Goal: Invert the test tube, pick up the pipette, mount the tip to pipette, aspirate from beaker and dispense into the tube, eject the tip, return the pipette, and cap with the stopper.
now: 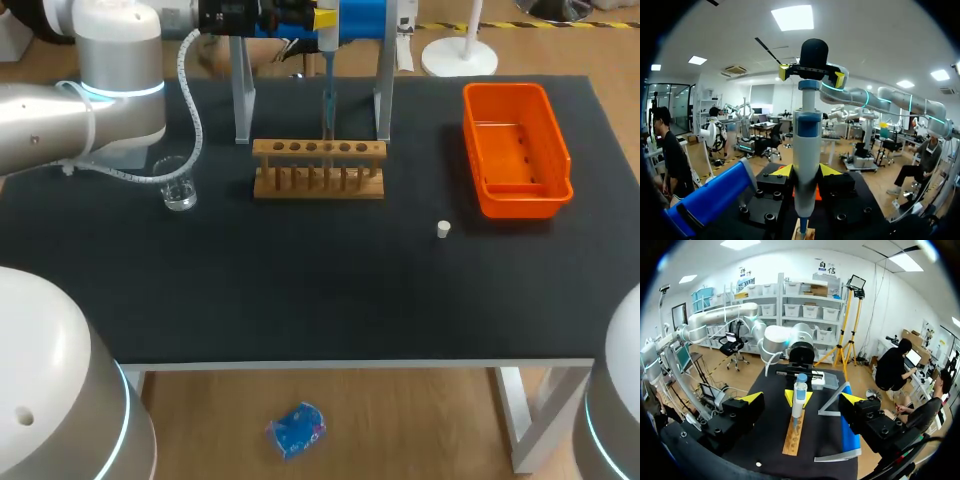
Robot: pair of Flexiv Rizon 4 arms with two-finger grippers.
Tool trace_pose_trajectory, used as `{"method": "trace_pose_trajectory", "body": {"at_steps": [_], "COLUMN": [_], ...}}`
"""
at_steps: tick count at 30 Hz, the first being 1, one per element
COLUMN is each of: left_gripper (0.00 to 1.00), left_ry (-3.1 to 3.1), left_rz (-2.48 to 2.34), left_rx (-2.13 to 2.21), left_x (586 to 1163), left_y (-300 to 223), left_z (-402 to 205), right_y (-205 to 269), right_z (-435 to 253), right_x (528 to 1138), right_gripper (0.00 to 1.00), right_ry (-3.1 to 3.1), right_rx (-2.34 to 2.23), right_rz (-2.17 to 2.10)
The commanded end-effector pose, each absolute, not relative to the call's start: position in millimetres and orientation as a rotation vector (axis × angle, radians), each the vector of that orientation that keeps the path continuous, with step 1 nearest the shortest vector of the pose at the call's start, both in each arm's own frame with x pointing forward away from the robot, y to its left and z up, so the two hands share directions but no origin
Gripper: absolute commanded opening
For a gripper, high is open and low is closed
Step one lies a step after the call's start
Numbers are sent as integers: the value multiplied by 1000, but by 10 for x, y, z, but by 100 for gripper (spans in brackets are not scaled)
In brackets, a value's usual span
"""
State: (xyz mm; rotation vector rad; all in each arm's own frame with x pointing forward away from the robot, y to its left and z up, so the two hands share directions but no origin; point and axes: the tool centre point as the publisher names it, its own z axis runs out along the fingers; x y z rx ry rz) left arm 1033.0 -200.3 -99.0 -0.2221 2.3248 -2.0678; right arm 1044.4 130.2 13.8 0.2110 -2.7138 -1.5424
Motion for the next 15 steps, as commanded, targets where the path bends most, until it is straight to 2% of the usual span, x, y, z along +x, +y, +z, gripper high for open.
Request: {"method": "trace_pose_trajectory", "body": {"at_steps": [1, 7, 8, 9, 11, 15], "left_gripper": [0, 0, 0, 0, 0, 0], "left_ry": [2327, 2327, 2327, 2327, 2327, 2327], "left_rz": [-2067, -2067, -2067, -2067, -2067, -2067], "left_rx": [-223, -223, -223, -223, -223, -223], "left_x": [10333, 10333, 10333, 10333, 10333, 10333], "left_y": [-2005, -2005, -2005, -2005, -2005, -2005], "left_z": [-982, -982, -982, -982, -982, -982], "right_y": [1294, 1361, 1389, 1417, 1486, 1641], "right_z": [149, 108, 116, 124, 153, 190], "right_x": [10462, 10467, 10477, 10488, 10496, 10497], "right_gripper": [100, 100, 91, 45, 0, 0], "right_ry": [-2712, -2681, -2681, -2682, -2683, -2684], "right_rx": [216, 187, 187, 184, 199, 207], "right_rz": [-1532, -1574, -1573, -1573, -1567, -1539]}}
